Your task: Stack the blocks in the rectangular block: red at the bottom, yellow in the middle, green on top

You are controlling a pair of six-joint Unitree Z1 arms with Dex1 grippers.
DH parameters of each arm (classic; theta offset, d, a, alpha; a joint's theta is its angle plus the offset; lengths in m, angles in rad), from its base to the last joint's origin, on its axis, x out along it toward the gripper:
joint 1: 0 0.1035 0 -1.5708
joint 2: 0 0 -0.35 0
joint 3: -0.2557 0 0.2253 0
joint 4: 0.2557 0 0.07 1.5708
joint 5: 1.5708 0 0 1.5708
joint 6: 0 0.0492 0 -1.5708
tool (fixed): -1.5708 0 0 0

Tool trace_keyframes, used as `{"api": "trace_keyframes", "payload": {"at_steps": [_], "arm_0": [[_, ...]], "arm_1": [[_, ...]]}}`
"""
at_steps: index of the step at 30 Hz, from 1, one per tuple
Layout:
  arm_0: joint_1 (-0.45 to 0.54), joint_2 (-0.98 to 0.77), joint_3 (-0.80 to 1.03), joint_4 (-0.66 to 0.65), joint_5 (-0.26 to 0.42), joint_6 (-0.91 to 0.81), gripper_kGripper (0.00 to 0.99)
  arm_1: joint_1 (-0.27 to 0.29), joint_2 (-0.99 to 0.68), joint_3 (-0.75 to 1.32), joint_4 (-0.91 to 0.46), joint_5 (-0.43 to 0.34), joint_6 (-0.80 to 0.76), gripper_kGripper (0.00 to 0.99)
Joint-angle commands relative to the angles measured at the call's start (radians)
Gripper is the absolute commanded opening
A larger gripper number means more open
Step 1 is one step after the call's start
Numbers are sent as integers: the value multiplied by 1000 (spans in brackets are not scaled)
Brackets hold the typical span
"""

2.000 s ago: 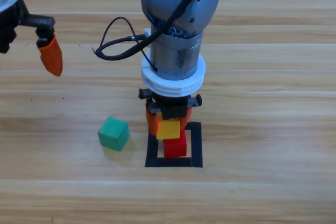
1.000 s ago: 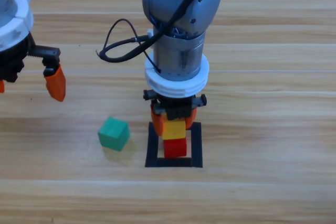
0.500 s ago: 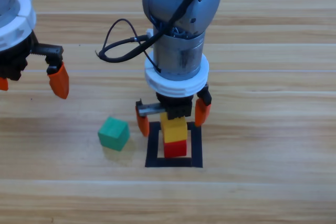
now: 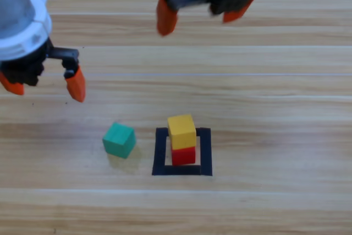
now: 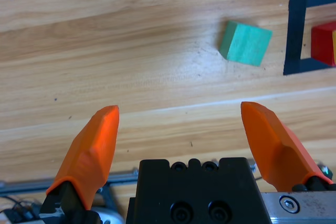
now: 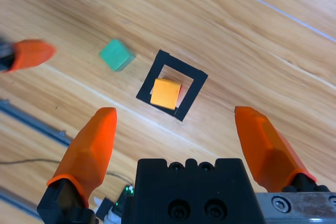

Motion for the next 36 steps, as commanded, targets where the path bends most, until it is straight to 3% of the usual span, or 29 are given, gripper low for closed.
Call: {"api": "trace_keyframes", "payload": {"at_steps": [1, 2, 3, 6, 11, 12, 15, 17, 19, 22, 36], "arm_0": [[-39, 86, 135, -145, -9, -21, 980], [-47, 100, 149, -174, -12, -22, 980], [-58, 118, 149, -186, -14, -24, 980], [-81, 161, 139, -218, -18, -27, 982], [-107, 209, 112, -238, -29, -21, 980], [-110, 224, 104, -240, -29, -16, 980], [-113, 249, 87, -241, -25, -5, 977], [-113, 259, 77, -241, -25, 7, 971], [-113, 269, 69, -240, -28, 21, 969], [-111, 282, 58, -240, -31, 29, 963], [-116, 335, 51, -263, -34, 33, 931]], "arm_1": [[-132, -461, 802, -579, 176, -152, 980], [-158, -553, 970, -743, 212, -178, 979], [-168, -621, 1076, -812, 215, -216, 979], [-178, -745, 1236, -836, 127, -242, 980], [-281, -861, 1368, -833, 135, -489, 983], [-298, -867, 1387, -841, 153, -500, 985], [-365, -857, 1417, -840, 330, -581, 985], [-372, -852, 1430, -841, 345, -612, 985], [-421, -861, 1449, -843, 432, -640, 985], [-468, -855, 1461, -847, 475, -664, 985], [-471, -820, 1469, -870, 494, -676, 985]]}}
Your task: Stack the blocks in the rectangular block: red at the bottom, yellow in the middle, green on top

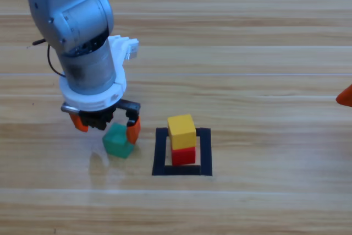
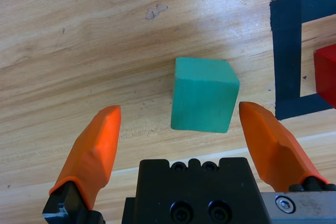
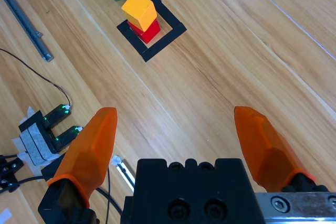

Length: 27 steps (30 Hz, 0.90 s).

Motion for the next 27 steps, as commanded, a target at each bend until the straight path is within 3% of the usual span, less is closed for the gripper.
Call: {"api": "trace_keyframes", "payload": {"at_steps": [1, 19, 23, 25, 27], "arm_0": [[-16, 65, 2, -23, -9, 8, 931], [-24, 115, 25, -74, -11, 10, 802], [-25, 119, 32, -74, -4, 8, 569], [-25, 119, 30, -72, 0, 8, 308], [-25, 114, 24, -65, 3, 8, 126]], "arm_1": [[-26, 33, 24, -18, 14, -10, 985], [-26, 50, 23, -23, 17, -15, 985], [-26, 52, 26, -26, 11, -15, 985], [-26, 63, 26, -26, 11, -17, 985], [-26, 70, 26, -26, 11, -18, 985]]}}
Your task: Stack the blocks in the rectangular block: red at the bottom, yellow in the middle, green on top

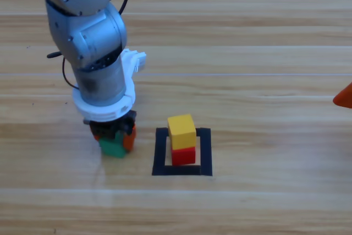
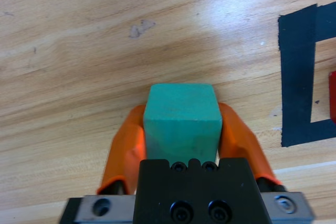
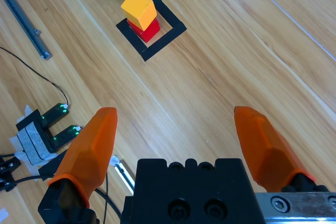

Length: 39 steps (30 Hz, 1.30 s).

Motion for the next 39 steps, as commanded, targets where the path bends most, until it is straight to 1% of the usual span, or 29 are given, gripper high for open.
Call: {"api": "trace_keyframes", "payload": {"at_steps": [1, 3, 5, 10, 13, 14, 18, 25, 27, 32, 39], "arm_0": [[-20, 34, 14, -3, 7, 6, 84], [-20, 16, 3, 3, 7, -2, 75], [-20, -15, -31, 37, 5, -21, 74], [-18, -72, -218, 231, 7, -126, 61], [-18, -69, -364, 376, 22, -192, 5], [-18, -76, -410, 420, 22, -213, 0], [-20, -72, -491, 508, 21, -268, 0], [-66, -42, -514, 557, 13, -368, 0], [-87, -24, -545, 583, 13, -402, 0], [-121, 13, -580, 589, -2, -436, 0], [-159, 70, -640, 590, -6, -462, 0]], "arm_1": [[-26, 58, 26, -18, 10, -8, 985], [-26, 58, 26, -19, 11, -8, 985], [-27, 63, 26, -19, 14, -10, 985], [-26, 71, 24, -18, 16, -10, 985], [-26, 74, 24, -18, 19, -10, 985], [-26, 74, 24, -19, 20, -11, 985], [-26, 75, 24, -18, 22, -10, 985], [-27, 78, 26, -18, 22, -10, 985], [-26, 78, 27, -18, 22, -10, 985], [-27, 80, 27, -18, 20, -11, 985], [-27, 80, 24, -18, 22, -8, 985]]}}
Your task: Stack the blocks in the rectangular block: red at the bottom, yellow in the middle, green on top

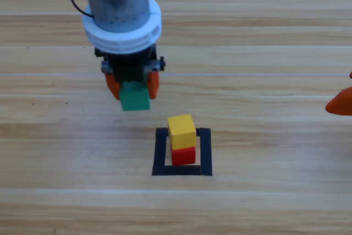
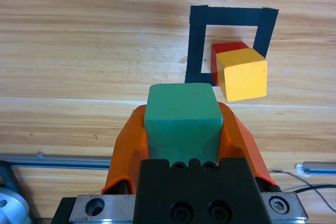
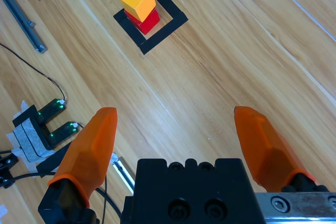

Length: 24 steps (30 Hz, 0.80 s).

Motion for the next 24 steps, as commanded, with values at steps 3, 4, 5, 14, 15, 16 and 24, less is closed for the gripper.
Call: {"api": "trace_keyframes", "payload": {"at_steps": [3, 4, 5, 14, 15, 16, 24], "arm_0": [[-60, 100, -66, 9, -9, -27, 0], [-61, 109, -75, 9, -9, -26, 0], [-63, 115, -78, 9, -9, -24, 0], [-77, 161, -126, 9, -10, -23, 0], [-80, 167, -129, 9, -9, -23, 0], [-83, 170, -130, 9, -9, -23, 0], [-97, 192, -152, 9, -9, -23, 0]], "arm_1": [[-27, 32, 24, -18, 17, -2, 985], [-26, 32, 24, -18, 18, -2, 985], [-26, 32, 26, -16, 18, -4, 985], [-27, 41, 29, -15, 18, -4, 983], [-26, 43, 29, -15, 18, -4, 983], [-26, 43, 29, -15, 18, -4, 983], [-27, 51, 29, -15, 23, -5, 983]]}}
